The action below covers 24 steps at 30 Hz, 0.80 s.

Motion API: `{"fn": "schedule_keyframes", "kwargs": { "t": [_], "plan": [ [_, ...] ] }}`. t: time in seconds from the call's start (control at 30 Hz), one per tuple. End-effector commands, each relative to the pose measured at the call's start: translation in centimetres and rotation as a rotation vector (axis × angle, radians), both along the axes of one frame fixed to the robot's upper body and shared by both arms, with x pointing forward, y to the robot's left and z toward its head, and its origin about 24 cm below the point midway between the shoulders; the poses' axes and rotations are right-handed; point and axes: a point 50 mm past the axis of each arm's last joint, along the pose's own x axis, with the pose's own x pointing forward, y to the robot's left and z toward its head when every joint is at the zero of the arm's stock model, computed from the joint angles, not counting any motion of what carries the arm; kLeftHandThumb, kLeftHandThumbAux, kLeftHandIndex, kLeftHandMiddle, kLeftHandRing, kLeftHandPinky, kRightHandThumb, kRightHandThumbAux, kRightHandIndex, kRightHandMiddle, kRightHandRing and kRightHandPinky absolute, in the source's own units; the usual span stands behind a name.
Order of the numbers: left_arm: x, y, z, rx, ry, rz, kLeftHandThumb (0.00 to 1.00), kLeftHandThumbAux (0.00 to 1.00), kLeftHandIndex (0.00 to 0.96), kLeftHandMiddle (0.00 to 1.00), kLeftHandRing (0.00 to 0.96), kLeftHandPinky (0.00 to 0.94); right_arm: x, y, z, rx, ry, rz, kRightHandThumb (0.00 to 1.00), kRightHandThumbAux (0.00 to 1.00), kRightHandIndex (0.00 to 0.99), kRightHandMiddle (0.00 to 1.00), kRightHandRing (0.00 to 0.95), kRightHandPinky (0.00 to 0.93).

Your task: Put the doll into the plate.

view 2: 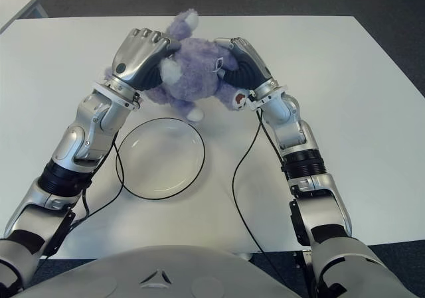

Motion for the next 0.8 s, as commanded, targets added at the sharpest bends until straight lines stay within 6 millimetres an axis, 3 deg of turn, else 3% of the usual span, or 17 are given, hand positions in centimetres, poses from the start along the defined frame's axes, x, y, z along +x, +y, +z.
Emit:
{"fn": "schedule_keyframes", "kwargs": {
  "t": [0.03,0.2,0.6,0.8],
  "plan": [
    [-0.4,-0.7,0.1,0.036,0.006,-0.040,0.852,0.666,0.402,0.550,0.837,0.844,-0.5,1.8,1.5,0.023,-0.074,0.085,0.719,0.711,0.440,0.858,0.867,0.875],
    [-1.7,0.3,0.7,0.041,-0.012,-0.062,0.853,0.666,0.402,0.551,0.839,0.852,-1.4,2.1,1.9,0.016,-0.070,0.134,0.720,0.711,0.440,0.859,0.868,0.875],
    [-3.0,1.3,0.2,0.074,0.037,-0.044,0.853,0.666,0.402,0.552,0.833,0.840,-2.1,2.5,1.7,-0.011,-0.041,0.206,0.721,0.710,0.441,0.860,0.864,0.869],
    [-3.9,2.0,0.1,0.089,0.067,-0.006,0.853,0.666,0.401,0.554,0.834,0.860,-2.3,3.6,1.5,-0.010,-0.060,0.257,0.721,0.710,0.440,0.865,0.864,0.868]
  ]
}}
